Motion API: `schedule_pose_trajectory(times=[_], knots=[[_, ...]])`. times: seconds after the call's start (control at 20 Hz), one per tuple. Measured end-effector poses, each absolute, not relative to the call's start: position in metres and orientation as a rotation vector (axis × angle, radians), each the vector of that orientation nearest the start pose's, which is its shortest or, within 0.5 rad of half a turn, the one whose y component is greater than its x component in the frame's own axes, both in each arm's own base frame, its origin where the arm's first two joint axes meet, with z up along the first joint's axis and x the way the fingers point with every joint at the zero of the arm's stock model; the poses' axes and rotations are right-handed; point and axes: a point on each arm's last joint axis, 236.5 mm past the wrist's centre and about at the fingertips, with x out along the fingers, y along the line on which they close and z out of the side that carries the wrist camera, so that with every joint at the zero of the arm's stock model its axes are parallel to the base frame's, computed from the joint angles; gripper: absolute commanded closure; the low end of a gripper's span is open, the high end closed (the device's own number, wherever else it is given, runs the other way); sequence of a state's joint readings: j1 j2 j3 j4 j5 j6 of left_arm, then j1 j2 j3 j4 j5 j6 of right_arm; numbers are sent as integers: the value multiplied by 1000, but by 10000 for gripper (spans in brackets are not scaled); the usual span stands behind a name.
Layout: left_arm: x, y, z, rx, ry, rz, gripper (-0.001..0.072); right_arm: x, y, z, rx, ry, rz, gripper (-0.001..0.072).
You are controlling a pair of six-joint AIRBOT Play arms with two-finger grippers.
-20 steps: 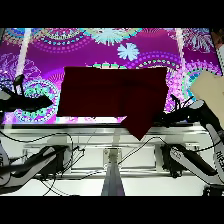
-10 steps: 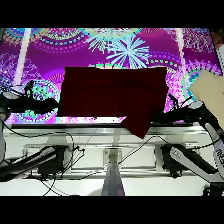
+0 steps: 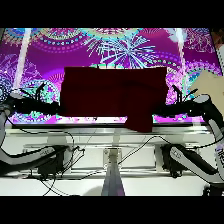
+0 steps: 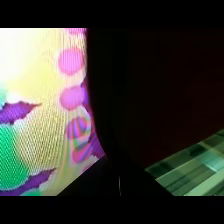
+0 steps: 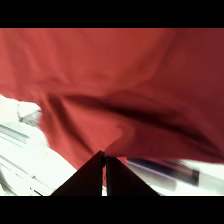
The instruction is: Fold the clothes and pants, and hang the long-sleeved shirts on hangers.
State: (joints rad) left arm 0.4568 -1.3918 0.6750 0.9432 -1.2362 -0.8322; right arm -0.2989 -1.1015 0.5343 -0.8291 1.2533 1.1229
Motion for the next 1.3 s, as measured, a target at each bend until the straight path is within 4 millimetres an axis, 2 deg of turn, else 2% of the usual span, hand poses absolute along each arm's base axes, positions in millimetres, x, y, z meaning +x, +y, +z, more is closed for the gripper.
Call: schedule_pose_trajectory(times=[0.1, 0.2, 0.4, 0.5, 0.65, 0.85, 0.9, 0.95, 1.0, 1.15, 1.3], knots=[[262, -29, -98, -566, 1465, -538, 698, 252, 88, -48, 697, 1405, 438, 700], [286, -33, -77, -587, 1378, -575, 698, 274, 88, -29, 706, 1327, 454, 700], [367, -35, -23, -646, 1088, -567, 699, 341, 83, 11, 686, 1087, 415, 701], [406, -33, -7, -640, 964, -504, 699, 378, 79, 25, 646, 957, 357, 701], [458, -31, -1, -597, 818, -363, 699, 436, 68, 34, 606, 797, 240, 701], [515, -33, 6, -551, 668, -201, 698, 502, 53, 28, 641, 701, 118, 699], [526, -35, 8, -542, 645, -183, 682, 516, 50, 25, 652, 689, 98, 643], [536, -37, 9, -535, 628, -170, 498, 526, 48, 21, 662, 683, 84, 341], [545, -37, 10, -529, 612, -155, 6, 535, 45, 17, 668, 676, 69, 101], [560, -32, 7, -522, 594, -132, -7, 547, 41, 7, 666, 678, 50, 95], [559, -13, 0, -523, 622, -126, 18, 546, 35, -4, 637, 717, 53, 95]])
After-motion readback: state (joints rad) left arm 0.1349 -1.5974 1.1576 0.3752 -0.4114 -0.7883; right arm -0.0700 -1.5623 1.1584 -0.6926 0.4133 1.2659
